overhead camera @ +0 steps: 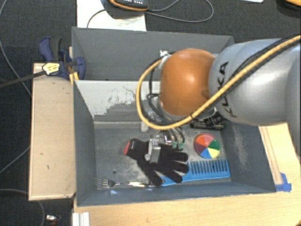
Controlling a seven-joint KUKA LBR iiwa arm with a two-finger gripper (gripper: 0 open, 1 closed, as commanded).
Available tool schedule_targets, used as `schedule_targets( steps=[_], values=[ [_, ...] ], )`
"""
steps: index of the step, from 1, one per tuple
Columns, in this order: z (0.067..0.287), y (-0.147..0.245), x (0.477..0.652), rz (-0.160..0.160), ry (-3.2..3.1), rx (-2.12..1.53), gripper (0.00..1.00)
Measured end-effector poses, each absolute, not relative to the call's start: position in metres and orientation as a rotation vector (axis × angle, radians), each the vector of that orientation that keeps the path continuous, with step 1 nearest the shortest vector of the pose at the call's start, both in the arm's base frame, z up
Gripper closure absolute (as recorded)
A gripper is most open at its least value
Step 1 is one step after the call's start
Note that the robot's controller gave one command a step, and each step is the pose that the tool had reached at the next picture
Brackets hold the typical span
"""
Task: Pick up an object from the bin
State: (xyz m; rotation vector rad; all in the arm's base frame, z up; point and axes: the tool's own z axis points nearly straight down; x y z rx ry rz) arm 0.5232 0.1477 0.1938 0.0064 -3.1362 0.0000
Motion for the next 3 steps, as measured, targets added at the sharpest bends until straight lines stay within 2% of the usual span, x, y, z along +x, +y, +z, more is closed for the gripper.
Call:
schedule_targets(
  steps=[1,2,3],
  values=[
    [0.198,0.147,0.525,-0.002,-3.144,-0.001,0.00],
    [0.165,0.156,0.513,-0.002,-3.117,0.445,0.00],
    [0.110,0.152,0.492,-0.001,-3.085,0.632,0.00]
  ],
)
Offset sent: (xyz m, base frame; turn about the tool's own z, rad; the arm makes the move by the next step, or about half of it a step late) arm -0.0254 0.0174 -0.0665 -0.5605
